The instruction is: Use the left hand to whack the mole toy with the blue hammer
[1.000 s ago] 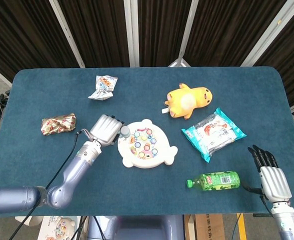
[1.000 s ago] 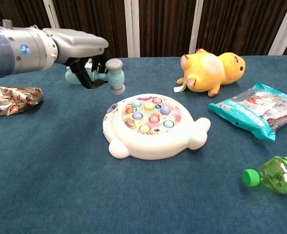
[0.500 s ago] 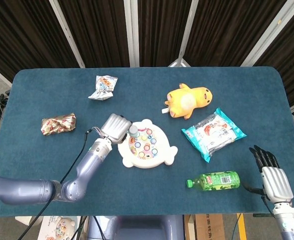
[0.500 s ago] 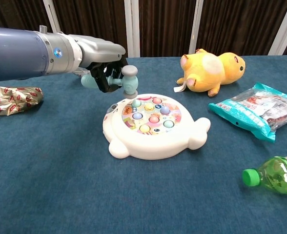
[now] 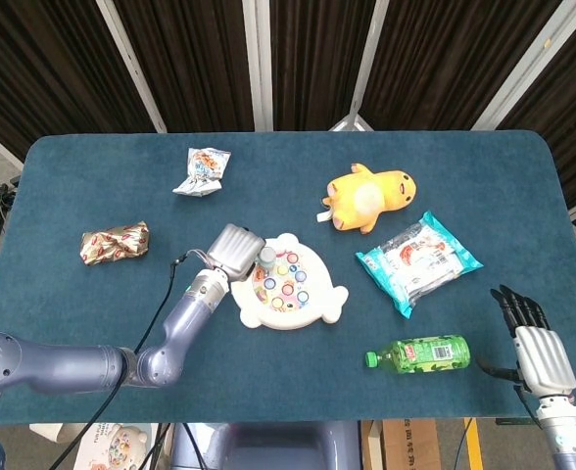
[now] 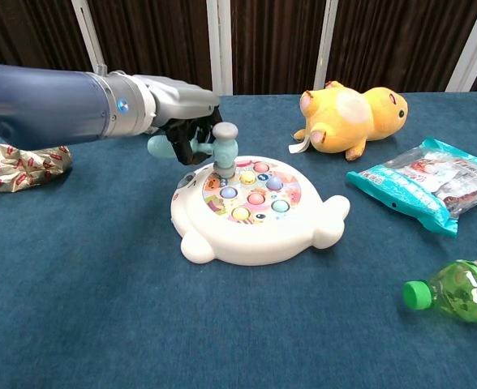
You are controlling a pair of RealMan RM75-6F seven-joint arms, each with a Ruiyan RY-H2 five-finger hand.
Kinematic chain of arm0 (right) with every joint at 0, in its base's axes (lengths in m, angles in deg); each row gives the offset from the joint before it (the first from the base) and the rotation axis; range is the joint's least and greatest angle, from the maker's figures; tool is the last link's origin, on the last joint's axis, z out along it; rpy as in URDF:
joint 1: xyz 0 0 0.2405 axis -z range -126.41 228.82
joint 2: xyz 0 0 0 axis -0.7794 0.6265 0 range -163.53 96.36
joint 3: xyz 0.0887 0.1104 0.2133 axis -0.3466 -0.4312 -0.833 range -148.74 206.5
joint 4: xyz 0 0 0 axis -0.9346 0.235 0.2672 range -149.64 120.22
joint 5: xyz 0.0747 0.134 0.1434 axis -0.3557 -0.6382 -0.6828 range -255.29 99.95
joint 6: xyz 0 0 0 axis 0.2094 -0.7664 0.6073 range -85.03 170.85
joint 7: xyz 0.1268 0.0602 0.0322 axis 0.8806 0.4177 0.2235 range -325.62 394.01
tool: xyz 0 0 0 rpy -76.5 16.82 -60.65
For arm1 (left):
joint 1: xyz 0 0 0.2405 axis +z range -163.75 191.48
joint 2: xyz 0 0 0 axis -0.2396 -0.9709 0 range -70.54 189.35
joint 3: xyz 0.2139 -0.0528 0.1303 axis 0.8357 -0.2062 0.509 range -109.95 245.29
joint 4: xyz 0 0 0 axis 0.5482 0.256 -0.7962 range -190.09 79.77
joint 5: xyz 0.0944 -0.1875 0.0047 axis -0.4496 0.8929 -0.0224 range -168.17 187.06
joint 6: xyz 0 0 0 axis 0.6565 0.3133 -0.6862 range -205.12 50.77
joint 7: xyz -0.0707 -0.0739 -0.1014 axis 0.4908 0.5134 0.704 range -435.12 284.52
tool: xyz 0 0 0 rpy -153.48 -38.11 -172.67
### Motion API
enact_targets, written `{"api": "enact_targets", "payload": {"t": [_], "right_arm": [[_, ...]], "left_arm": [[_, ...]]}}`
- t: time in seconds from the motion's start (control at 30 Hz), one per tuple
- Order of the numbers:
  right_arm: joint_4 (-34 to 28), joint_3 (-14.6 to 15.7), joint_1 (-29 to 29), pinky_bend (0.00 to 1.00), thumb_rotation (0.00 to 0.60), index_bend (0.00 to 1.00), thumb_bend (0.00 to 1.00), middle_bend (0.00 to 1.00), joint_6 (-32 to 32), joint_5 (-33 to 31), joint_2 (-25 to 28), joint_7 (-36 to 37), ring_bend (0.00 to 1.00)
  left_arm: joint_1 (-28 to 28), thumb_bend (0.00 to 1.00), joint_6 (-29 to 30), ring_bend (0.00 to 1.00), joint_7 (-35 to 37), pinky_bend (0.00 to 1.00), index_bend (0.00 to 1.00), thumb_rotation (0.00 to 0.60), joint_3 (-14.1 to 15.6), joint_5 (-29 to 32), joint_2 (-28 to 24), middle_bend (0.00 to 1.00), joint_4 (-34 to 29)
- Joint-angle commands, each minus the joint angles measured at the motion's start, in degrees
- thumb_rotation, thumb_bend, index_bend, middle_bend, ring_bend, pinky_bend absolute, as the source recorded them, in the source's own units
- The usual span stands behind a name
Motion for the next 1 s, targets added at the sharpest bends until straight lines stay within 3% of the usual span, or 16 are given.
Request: {"api": "enact_targets", "payload": {"t": [0.03,0.3,1.0], "right_arm": [[-0.03,-0.04,0.03,0.00,0.600,0.00,0.19,0.00,-0.01,-0.11,0.05,0.08,0.00],[0.08,-0.05,0.01,0.00,0.600,0.00,0.19,0.00,0.00,-0.06,0.00,0.09,0.00],[0.39,-0.04,0.11,0.00,0.600,0.00,0.19,0.00,-0.14,0.07,0.18,0.73,0.00]], "left_arm": [[-0.50,0.70,-0.70,0.38,0.52,0.54,0.66,0.600,0.63,0.29,0.71,0.50,1.17],[-0.95,0.70,-1.14,0.38,1.69,0.54,0.66,0.600,1.62,0.09,0.81,0.50,2.30],[-4.41,0.70,0.66,0.38,1.84,0.54,0.66,0.600,0.57,1.35,0.49,0.50,-0.82]]}}
